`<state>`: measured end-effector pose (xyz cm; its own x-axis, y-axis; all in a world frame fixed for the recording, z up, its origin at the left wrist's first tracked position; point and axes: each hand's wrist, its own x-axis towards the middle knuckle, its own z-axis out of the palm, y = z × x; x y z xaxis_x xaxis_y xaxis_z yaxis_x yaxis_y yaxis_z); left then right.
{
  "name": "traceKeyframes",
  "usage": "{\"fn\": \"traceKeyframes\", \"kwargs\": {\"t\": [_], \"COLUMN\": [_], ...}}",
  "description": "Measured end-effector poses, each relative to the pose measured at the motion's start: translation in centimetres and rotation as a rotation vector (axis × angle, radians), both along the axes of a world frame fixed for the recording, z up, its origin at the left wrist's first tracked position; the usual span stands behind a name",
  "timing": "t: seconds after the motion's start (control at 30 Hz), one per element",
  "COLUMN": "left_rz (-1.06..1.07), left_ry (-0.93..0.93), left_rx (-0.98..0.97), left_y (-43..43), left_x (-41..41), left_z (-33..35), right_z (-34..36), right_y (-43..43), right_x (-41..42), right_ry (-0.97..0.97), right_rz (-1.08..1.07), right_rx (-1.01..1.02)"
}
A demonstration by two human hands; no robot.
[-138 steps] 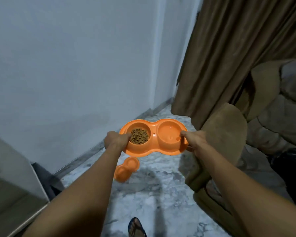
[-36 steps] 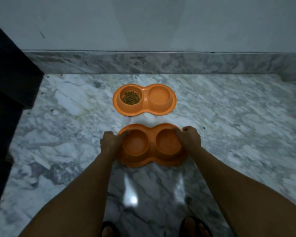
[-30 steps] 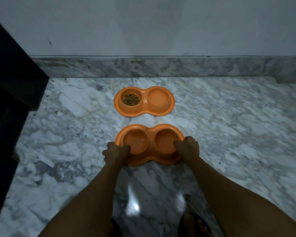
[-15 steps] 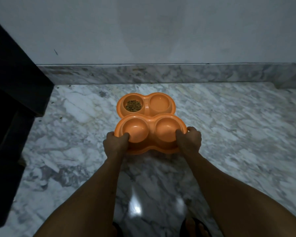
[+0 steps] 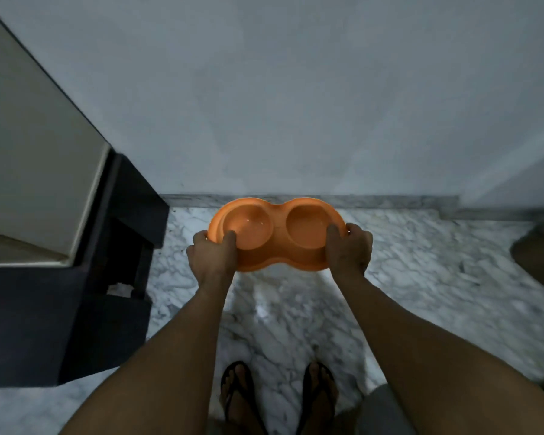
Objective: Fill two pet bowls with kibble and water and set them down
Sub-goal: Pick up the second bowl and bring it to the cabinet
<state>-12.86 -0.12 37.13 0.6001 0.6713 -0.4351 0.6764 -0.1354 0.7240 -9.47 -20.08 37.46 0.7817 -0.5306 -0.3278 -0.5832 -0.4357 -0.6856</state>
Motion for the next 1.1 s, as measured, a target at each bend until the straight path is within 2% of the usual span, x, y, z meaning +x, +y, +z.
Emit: {"fn": "traceKeyframes", "kwargs": {"t": [0.23, 0.4, 0.53, 0.77, 1.1], "left_rz": [0.144, 0.245, 0.289, 0.511, 0.765], "left_ry": [-0.069, -0.187, -0.231, -0.353, -0.333], "left_rx": [0.001, 0.025, 0.076, 0.154, 0.289], "left_y": [0.6, 0.3, 0.4, 3.2, 10.4], "left_x": [-0.6, -2.5, -4.4, -11.6, -28.1], "left_z": [21.7, 32.2, 37.1, 43.9, 46.3], "right_z": [21.7, 32.1, 36.9, 43.6, 46.3], "right_y": [0.8, 1.5, 1.7, 6.3, 17.6], "right_x": [-1.4, -1.5, -0.9, -3.0, -13.6], "right_ry": [-0.127, -0.226, -0.290, -0.407, -0.407], "right_rz": [-0.054, -0.011, 0.119, 0.411, 0.763], "right_rx": [0.056, 0.147, 0.161, 0.240, 0.330]}}
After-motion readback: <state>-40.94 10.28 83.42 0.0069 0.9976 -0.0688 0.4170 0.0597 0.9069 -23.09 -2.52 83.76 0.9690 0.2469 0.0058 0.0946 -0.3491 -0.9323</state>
